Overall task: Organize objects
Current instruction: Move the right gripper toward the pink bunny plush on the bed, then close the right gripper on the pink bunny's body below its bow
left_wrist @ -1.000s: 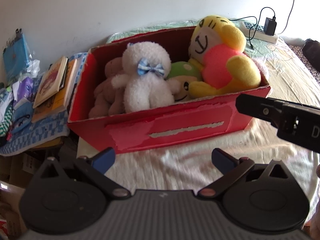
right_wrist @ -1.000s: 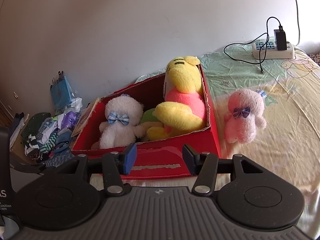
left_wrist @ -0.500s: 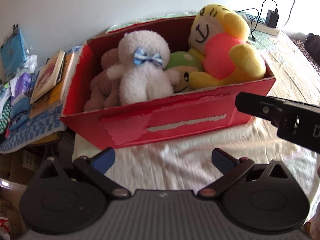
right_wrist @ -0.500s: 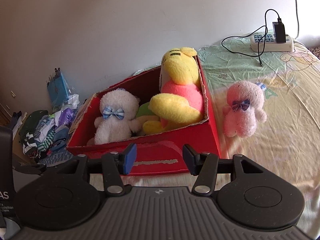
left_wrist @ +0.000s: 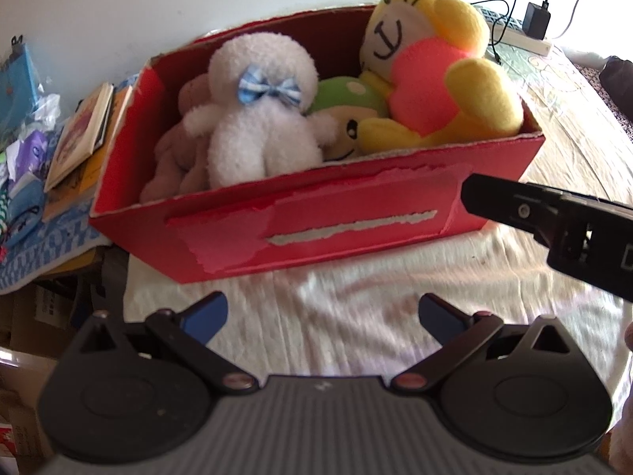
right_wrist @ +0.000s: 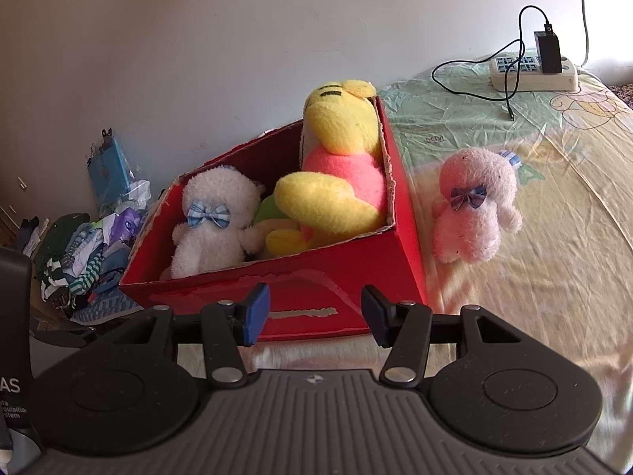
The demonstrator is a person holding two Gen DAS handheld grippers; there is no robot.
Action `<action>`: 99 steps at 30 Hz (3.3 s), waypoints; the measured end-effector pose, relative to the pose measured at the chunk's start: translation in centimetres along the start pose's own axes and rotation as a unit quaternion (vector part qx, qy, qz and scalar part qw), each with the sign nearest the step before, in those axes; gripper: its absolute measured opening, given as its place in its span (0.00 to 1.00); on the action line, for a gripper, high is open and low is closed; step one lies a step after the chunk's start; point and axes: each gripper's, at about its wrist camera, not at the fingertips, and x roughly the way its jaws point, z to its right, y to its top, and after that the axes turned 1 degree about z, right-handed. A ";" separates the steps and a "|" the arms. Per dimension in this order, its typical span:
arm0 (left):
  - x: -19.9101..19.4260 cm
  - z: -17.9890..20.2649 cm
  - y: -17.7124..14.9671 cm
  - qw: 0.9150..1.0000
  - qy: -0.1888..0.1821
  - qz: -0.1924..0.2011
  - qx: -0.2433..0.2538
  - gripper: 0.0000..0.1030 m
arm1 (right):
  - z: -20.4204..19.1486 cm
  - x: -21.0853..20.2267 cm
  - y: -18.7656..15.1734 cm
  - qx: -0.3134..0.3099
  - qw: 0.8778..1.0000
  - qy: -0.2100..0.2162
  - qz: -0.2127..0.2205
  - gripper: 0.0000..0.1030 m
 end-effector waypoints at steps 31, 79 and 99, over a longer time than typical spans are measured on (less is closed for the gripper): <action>1.3 8.4 1.4 0.999 0.039 -0.024 -0.028 0.99 | 7.6 -0.2 1.7 -0.017 0.997 0.044 -0.067 0.54; 4.2 16.5 2.3 0.993 -0.058 -0.065 -0.076 0.99 | 18.9 0.9 4.3 0.059 0.992 0.062 -0.095 0.54; 4.3 11.1 -0.8 0.982 -0.113 -0.070 -0.134 0.98 | 18.9 9.8 5.2 0.159 0.978 0.071 -0.113 0.36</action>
